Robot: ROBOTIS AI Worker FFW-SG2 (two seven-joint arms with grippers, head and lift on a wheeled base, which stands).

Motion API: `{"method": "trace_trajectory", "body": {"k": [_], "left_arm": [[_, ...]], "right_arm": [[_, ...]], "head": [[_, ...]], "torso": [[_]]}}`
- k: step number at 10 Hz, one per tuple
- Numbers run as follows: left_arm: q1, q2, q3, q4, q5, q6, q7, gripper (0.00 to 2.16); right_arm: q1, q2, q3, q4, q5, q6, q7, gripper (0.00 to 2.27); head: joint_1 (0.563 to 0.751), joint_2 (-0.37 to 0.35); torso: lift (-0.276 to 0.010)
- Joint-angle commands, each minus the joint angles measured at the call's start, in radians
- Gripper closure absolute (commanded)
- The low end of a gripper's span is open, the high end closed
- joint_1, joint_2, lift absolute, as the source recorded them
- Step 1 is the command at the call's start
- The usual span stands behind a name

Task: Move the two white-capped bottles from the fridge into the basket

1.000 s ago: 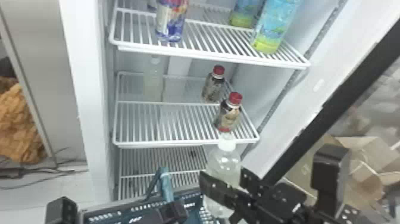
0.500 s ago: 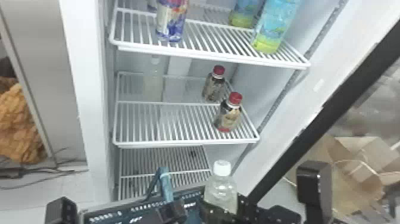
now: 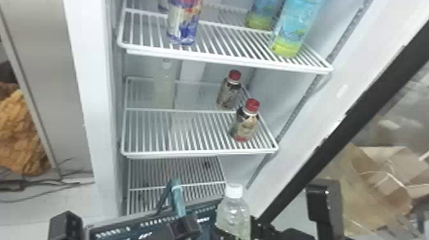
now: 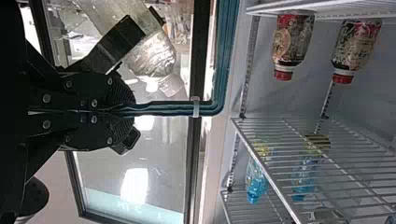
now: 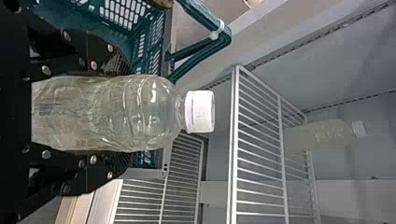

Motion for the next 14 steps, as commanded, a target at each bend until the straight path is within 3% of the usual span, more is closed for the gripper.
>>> {"method": "trace_trajectory", "body": {"k": [1,7,9,12,14], "left_arm": [[-0.001,0.000,-0.001,0.001,0.001,0.000,0.000,1.12],[-0.001,0.000,-0.003,0.001,0.001,0.000,0.000,1.12],[-0.001,0.000,-0.003,0.001,0.001,0.000,0.000,1.12],[0.001,-0.001,-0.001,-0.001,0.001,0.000,0.000,1.12],[0.001,0.000,-0.005,-0.001,0.003,0.000,0.000,1.12]], "right_arm": [[0.000,0.000,-0.009,0.003,0.000,-0.024,0.000,0.55],[-0.025,0.023,-0.018,0.102,0.014,-0.493,0.002,0.47],[-0.049,0.023,-0.001,0.165,0.072,-0.674,0.000,0.32],[-0.079,0.030,0.017,0.327,0.110,-0.947,-0.015,0.06],[-0.167,0.025,0.055,0.506,0.140,-1.116,-0.028,0.06]], "head": [[0.695,-0.350],[0.695,-0.350],[0.695,-0.350],[0.695,-0.350],[0.695,-0.350]], "torso": [[-0.260],[-0.260],[-0.260],[-0.260],[-0.260]]}}
